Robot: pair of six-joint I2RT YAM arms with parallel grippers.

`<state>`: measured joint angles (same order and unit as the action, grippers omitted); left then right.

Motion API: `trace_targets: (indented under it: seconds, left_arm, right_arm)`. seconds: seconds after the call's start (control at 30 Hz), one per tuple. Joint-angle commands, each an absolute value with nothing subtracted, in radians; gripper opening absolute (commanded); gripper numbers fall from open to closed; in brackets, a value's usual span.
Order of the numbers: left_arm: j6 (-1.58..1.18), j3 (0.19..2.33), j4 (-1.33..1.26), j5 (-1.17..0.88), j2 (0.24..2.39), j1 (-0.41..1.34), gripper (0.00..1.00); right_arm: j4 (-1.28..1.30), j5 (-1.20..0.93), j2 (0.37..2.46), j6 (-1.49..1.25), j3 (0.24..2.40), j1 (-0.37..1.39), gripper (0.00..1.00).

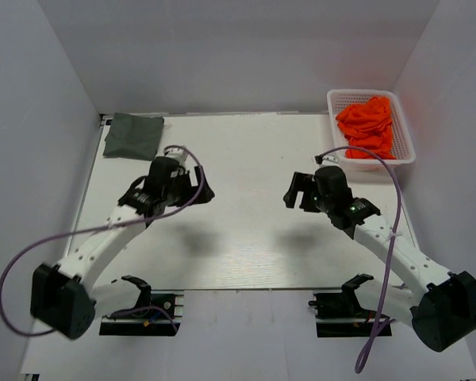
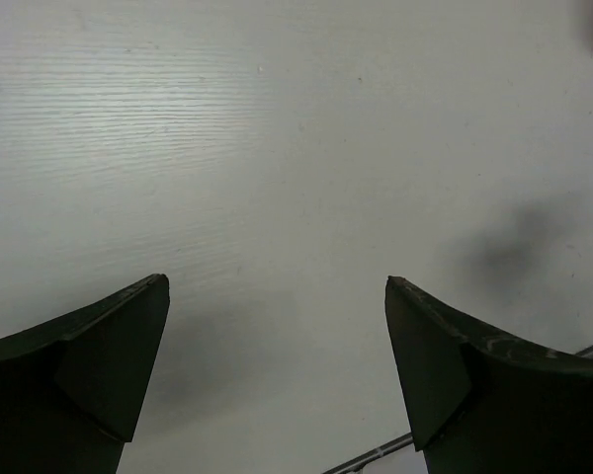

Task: Fold and stack the t-shirts
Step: Neatly place the folded tshirt to the corner

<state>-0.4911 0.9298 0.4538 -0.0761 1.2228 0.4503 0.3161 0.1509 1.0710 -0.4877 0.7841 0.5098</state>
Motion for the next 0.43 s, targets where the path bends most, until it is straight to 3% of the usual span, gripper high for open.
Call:
trace_targets:
  seconds: [0.0, 0.17, 0.4]
  left_arm:
    - [-0.557, 0.848, 0.463, 0.009, 1.011, 0.449, 1.0]
    - [-0.532, 0.873, 0.54, 0.089, 0.974, 0.459, 1.0]
    - [-0.532, 0.868, 0.483, 0.017, 0.994, 0.468, 1.0]
  right_arm:
    - [0.264, 0.057, 1.017, -0.535, 0.721, 0.506, 0.91]
    - [0.183, 0.071, 0.914, -0.575, 0.635, 0.508, 0.91]
    - [0.21, 0.112, 0.857, -0.584, 0.611, 0.506, 0.91]
